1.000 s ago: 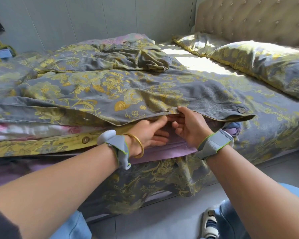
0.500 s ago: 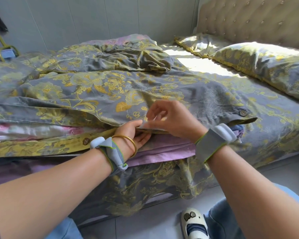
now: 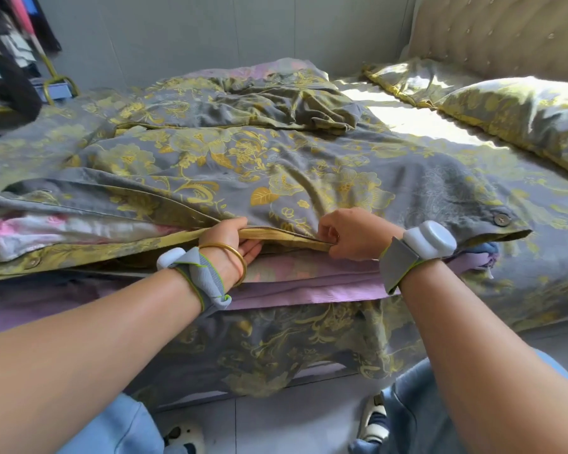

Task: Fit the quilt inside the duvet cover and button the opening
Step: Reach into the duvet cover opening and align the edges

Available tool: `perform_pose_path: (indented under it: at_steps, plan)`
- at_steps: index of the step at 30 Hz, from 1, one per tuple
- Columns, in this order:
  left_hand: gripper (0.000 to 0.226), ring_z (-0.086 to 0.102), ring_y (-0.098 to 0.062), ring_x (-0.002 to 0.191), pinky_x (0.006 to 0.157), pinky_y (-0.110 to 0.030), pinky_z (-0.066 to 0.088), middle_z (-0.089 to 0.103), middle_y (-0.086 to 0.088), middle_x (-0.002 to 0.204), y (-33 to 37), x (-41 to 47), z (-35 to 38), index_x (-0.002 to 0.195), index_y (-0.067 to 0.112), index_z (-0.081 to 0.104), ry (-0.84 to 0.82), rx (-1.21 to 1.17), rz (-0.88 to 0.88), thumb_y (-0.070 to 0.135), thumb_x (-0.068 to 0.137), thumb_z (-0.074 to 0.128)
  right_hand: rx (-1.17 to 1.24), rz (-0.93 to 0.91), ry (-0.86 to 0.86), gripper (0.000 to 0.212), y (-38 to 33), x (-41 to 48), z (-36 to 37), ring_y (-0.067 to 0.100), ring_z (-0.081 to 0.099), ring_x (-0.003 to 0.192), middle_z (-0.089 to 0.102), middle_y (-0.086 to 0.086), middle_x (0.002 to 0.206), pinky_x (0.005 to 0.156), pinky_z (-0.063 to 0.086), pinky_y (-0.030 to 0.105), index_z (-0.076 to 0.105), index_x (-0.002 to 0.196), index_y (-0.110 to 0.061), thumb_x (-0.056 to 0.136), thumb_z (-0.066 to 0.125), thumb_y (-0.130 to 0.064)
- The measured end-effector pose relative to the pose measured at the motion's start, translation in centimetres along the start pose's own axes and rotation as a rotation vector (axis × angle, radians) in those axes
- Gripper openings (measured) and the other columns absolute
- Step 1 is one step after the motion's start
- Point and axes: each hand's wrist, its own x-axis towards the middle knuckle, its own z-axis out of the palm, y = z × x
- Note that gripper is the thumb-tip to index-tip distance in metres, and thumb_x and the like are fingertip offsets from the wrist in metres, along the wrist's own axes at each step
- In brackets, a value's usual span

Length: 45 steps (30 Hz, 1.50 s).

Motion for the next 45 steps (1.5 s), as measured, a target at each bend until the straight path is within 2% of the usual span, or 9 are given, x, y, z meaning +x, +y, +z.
perform_pose_path:
  at_steps: [5,12,15,17,22,30,36,40,45]
  plan:
    - [0.011,0.06,-0.021,0.067,0.065,-0.035,0.052,0.056,-0.007,0.074,0.8,0.3,-1.6,0.084,0.012,0.052,0.068,-0.031,0.035,0.014,0.094,0.053,0.164,-0.036,-0.02,0.039,-1.7,1.9,-0.6,0.013,0.061,0.085,0.066,-0.007,0.088,0.078,0.05,0.032,0.069,0.09,-0.024,0.073,0.073,-0.059]
    - [0.008,0.063,-0.017,0.076,0.061,-0.029,0.054,0.068,-0.004,0.077,0.9,2.9,-5.7,0.084,0.015,0.06,-0.063,0.016,-0.023,0.009,0.087,0.064,0.147,-0.204,-0.001,0.027,-6.0,5.7,0.7,0.013,0.063,0.085,0.068,-0.01,0.089,0.08,0.053,0.034,0.067,0.094,-0.029,0.074,0.078,-0.042]
    - [0.002,0.066,-0.017,0.076,0.068,-0.028,0.053,0.072,-0.003,0.068,2.0,2.8,-7.0,0.087,0.013,0.063,-0.157,0.108,-0.051,0.011,0.088,0.062,0.145,-0.203,-0.08,0.037,-7.8,6.9,0.5,0.011,0.063,0.085,0.069,-0.01,0.09,0.076,0.051,0.031,0.067,0.094,-0.029,0.071,0.076,-0.057]
    - [0.006,0.067,-0.018,0.08,0.073,-0.028,0.053,0.074,-0.005,0.072,2.5,2.5,-7.1,0.09,0.012,0.065,-0.211,0.156,-0.061,0.012,0.09,0.059,0.212,-0.206,0.017,0.041,-8.6,7.4,0.6,0.011,0.063,0.084,0.07,-0.009,0.091,0.077,0.053,0.033,0.068,0.095,-0.028,0.073,0.069,-0.063]
    - [0.011,0.064,-0.023,0.081,0.072,-0.032,0.055,0.072,-0.005,0.069,2.8,2.4,-8.9,0.09,0.011,0.062,-0.171,0.073,-0.044,0.003,0.091,0.054,0.263,-0.29,0.191,0.031,-11.8,8.8,1.9,0.011,0.064,0.083,0.071,-0.008,0.094,0.079,0.055,0.035,0.068,0.099,-0.025,0.083,0.066,-0.052]
    - [0.007,0.07,-0.015,0.067,0.054,-0.021,0.053,0.073,0.001,0.069,3.1,1.7,-10.6,0.084,0.015,0.066,-0.182,0.178,-0.013,0.009,0.084,0.066,0.309,-0.264,0.309,0.012,-13.5,9.9,2.7,0.015,0.066,0.084,0.072,-0.007,0.086,0.078,0.056,0.036,0.074,0.093,-0.026,0.084,0.068,-0.032]
    - [0.006,0.066,-0.011,0.068,0.058,-0.021,0.046,0.07,0.001,0.07,3.4,1.5,-9.9,0.082,0.019,0.062,-0.134,0.197,-0.024,0.018,0.087,0.065,0.511,-0.217,0.371,0.006,-13.5,10.0,2.5,0.002,0.059,0.069,0.069,-0.007,0.076,0.061,0.04,0.003,0.075,0.086,-0.022,0.086,0.069,-0.023]
    - [0.005,0.064,-0.012,0.073,0.059,-0.021,0.043,0.067,0.0,0.077,3.6,1.0,-9.7,0.084,0.022,0.061,-0.129,0.203,-0.015,0.024,0.088,0.064,0.591,-0.223,0.352,0.006,-13.3,9.7,2.6,-0.008,0.056,0.063,0.07,-0.01,0.076,0.059,0.036,0.004,0.074,0.084,-0.024,0.086,0.069,-0.025]
    - [0.008,0.065,-0.007,0.063,0.057,-0.02,0.042,0.068,0.007,0.057,4.0,0.7,-9.9,0.081,0.022,0.061,-0.075,0.235,0.034,0.027,0.087,0.064,0.583,-0.255,0.332,0.004,-13.4,9.2,2.8,-0.014,0.055,0.059,0.068,-0.017,0.072,0.058,0.037,0.001,0.074,0.084,-0.026,0.086,0.071,-0.026]
